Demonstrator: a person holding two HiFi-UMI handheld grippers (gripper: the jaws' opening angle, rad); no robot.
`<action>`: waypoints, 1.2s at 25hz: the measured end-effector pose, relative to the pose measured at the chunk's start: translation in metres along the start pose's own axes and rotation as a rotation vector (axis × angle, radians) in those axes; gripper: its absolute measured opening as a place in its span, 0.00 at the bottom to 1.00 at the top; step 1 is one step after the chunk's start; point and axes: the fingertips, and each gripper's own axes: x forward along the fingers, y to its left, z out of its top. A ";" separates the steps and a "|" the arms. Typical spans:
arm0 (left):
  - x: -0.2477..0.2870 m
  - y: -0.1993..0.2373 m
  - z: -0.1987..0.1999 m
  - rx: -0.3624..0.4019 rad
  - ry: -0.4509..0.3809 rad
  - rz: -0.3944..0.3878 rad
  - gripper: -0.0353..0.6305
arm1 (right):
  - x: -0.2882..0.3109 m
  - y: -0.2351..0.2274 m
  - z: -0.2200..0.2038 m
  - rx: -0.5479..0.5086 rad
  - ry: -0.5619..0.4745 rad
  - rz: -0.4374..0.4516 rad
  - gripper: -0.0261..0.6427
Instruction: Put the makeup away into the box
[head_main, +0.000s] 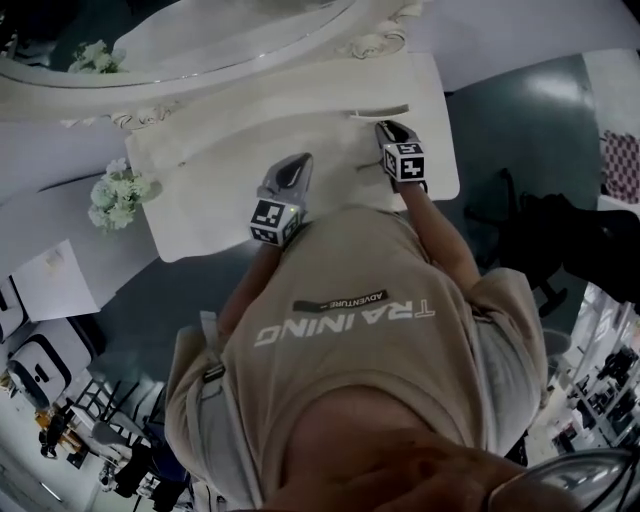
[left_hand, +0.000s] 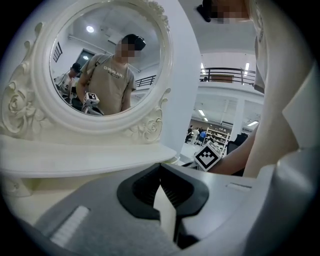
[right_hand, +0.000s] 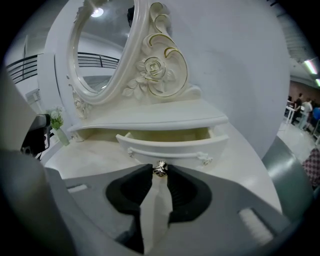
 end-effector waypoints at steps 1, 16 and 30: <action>-0.003 0.001 0.000 0.001 -0.003 -0.002 0.06 | -0.002 0.002 -0.003 -0.001 0.008 -0.001 0.19; -0.033 0.007 -0.007 -0.005 -0.028 -0.006 0.06 | -0.027 0.014 -0.033 -0.083 0.023 0.003 0.21; -0.045 0.018 -0.009 -0.062 -0.062 0.015 0.06 | -0.046 0.090 -0.087 -0.571 0.249 0.406 0.23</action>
